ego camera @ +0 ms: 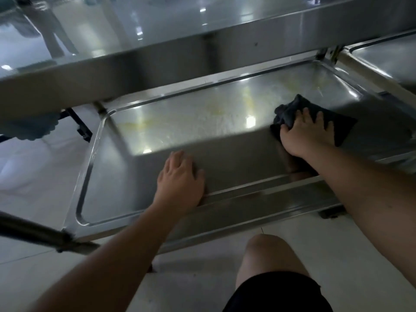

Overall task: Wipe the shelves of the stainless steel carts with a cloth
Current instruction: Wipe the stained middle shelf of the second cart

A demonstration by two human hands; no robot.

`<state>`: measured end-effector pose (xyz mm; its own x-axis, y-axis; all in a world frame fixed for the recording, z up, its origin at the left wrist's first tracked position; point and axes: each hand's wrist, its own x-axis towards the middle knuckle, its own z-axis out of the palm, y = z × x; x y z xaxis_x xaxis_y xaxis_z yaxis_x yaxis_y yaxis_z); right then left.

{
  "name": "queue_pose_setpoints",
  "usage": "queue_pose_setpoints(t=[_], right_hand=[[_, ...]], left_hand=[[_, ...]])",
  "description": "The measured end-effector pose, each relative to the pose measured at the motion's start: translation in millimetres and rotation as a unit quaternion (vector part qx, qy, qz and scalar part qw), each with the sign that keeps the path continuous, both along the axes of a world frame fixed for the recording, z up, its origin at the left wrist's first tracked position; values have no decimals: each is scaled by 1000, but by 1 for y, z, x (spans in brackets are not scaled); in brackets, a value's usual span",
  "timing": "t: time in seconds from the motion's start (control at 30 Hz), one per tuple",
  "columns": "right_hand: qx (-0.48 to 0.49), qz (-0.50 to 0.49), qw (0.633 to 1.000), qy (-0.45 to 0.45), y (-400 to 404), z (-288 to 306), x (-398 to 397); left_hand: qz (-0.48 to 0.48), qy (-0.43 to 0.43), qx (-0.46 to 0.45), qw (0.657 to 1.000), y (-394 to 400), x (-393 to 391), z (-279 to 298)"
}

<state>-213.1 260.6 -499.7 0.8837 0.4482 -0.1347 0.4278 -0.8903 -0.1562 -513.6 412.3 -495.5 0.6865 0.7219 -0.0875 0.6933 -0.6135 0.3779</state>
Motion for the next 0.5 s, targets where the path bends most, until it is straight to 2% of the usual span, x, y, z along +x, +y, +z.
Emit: queue_pose_setpoints(t=[0.1,0.17,0.23,0.3,0.4,0.5], right_hand=[[3,80,997,-11,31,2,-49],[15,184,983,-21,53,1,-92],[25,311,950,-22,67,0,-132],[29,398,917,-16,69,-5,-153],[37,434,900,6,56,-4,-139],[37,372,927,-18,35,-3,-102]], left_hand=[[53,5,15,998,20,-36,-1],[65,6,17,998,28,-47,-1],[62,15,20,998,34,-55,-2],[56,23,33,998,40,-67,-4],[44,30,57,997,51,-89,-7],[58,1,63,996,56,-104,-10]])
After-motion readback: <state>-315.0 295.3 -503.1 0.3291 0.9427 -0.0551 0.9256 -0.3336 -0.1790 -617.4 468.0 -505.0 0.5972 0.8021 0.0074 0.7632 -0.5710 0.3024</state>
